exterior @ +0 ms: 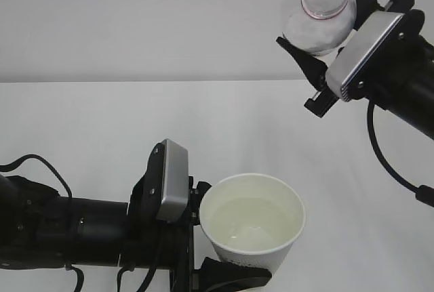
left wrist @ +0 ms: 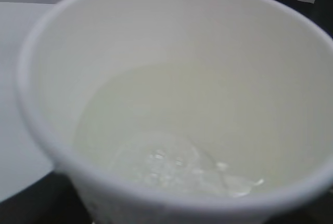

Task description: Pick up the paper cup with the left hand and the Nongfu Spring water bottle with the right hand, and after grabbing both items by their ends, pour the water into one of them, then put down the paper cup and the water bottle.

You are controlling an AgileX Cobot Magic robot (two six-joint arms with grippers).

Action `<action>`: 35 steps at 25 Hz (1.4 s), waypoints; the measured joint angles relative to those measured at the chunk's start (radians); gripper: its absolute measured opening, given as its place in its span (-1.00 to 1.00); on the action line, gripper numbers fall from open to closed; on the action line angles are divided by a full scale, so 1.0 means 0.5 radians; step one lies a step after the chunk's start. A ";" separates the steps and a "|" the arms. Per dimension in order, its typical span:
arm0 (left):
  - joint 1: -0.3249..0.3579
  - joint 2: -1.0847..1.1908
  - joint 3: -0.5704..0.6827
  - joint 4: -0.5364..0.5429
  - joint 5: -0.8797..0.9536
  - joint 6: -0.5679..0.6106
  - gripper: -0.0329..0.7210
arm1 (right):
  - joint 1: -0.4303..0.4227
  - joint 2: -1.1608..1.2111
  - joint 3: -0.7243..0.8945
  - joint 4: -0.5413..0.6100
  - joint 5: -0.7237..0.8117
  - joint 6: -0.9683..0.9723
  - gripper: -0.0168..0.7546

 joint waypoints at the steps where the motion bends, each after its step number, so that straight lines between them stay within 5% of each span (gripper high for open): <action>1: 0.000 0.000 0.000 0.000 0.000 0.000 0.60 | 0.000 0.000 0.000 0.000 0.000 0.029 0.29; 35: 0.000 0.000 0.000 0.000 0.000 0.000 0.60 | 0.000 0.000 0.000 0.083 0.000 0.598 0.29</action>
